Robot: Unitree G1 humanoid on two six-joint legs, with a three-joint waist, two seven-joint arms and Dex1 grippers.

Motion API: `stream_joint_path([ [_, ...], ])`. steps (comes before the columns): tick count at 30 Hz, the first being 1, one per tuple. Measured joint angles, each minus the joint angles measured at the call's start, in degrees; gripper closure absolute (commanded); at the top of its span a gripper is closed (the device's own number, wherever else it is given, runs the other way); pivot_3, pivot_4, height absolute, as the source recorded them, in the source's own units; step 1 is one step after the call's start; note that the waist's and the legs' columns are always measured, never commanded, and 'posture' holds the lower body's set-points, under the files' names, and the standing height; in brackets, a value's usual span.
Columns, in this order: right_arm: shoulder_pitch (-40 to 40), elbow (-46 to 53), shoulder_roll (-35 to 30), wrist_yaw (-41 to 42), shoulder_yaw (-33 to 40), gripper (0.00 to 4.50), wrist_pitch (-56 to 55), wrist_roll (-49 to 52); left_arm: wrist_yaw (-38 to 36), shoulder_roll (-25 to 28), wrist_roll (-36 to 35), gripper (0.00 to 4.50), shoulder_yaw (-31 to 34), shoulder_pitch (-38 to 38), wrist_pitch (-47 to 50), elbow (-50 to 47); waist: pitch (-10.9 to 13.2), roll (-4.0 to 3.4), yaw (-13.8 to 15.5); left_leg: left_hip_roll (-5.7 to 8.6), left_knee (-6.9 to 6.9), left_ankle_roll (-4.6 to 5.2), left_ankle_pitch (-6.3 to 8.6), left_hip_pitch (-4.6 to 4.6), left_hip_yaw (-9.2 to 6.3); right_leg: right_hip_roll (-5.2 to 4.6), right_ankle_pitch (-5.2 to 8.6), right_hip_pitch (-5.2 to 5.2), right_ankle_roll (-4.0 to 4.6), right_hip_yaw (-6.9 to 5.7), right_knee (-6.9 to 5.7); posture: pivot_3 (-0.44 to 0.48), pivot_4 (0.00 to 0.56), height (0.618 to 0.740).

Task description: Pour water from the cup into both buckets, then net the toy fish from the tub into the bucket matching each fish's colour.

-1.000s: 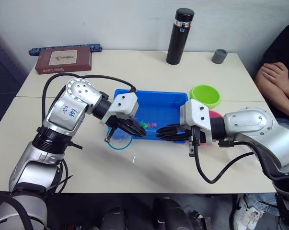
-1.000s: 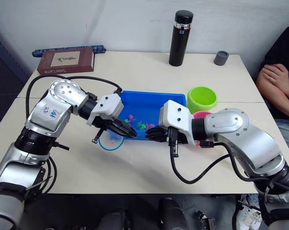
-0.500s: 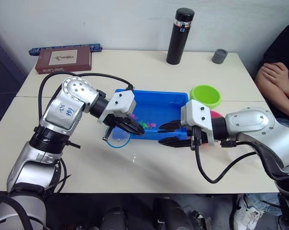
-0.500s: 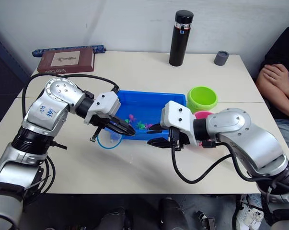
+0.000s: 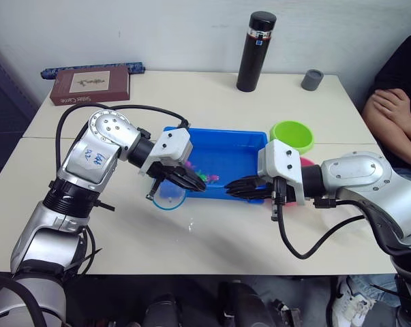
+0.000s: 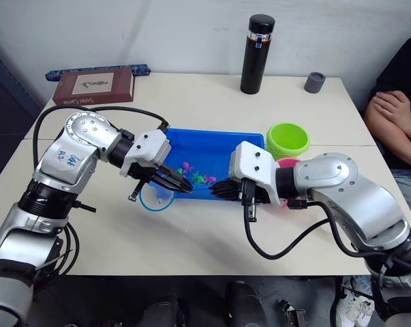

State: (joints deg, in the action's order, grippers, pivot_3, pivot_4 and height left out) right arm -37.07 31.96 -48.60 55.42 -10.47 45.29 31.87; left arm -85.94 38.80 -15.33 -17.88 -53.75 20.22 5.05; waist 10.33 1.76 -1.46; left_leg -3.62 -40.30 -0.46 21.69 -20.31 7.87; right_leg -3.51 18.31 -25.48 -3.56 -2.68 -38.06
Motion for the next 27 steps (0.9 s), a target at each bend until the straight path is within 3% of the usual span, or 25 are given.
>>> stream_joint_path([
  [2,-0.04,0.08,0.7,-0.08,0.24,3.06,0.1,0.59,0.0,0.01,0.02,4.5,0.0,0.0,-0.23,0.15,0.0,0.0,-0.03,0.0,0.0,0.0,0.0,0.0,0.0,0.0,0.0,0.0,0.0,0.0,-0.01,0.0,0.15,0.74],
  [10,-1.44,0.7,2.33,-1.12,2.17,3.06,2.31,3.37,0.03,-0.9,0.06,4.5,-0.2,-0.49,0.98,0.02,0.0,0.0,0.03,0.0,-0.01,0.0,0.0,-0.03,-0.02,0.0,0.0,0.0,0.0,-0.02,-0.01,0.0,0.15,0.74],
  [13,-1.33,0.71,2.18,-1.06,2.05,3.91,2.14,3.01,0.03,-1.01,0.07,4.5,-0.2,-1.43,1.06,-0.08,0.0,0.0,0.02,0.0,-0.01,0.0,0.0,-0.02,-0.02,0.0,0.0,0.0,0.0,-0.02,-0.01,0.0,0.15,0.74],
  [14,-1.2,0.7,2.01,-1.01,1.94,4.38,2.02,2.74,0.03,-1.09,0.07,4.5,-0.2,-1.69,1.12,-0.13,0.0,0.0,0.02,0.0,-0.01,0.0,0.0,-0.02,-0.02,0.0,0.0,0.0,0.0,-0.02,-0.01,0.0,0.15,0.74],
  [27,-0.57,0.72,0.99,0.41,1.61,4.45,-0.5,-0.4,0.03,-1.62,0.0,4.5,-0.25,-1.89,2.28,-0.34,0.0,-0.01,-0.01,0.0,-0.01,0.0,0.0,-0.02,-0.02,0.0,0.0,0.0,0.0,-0.02,-0.01,0.0,0.15,0.74],
])
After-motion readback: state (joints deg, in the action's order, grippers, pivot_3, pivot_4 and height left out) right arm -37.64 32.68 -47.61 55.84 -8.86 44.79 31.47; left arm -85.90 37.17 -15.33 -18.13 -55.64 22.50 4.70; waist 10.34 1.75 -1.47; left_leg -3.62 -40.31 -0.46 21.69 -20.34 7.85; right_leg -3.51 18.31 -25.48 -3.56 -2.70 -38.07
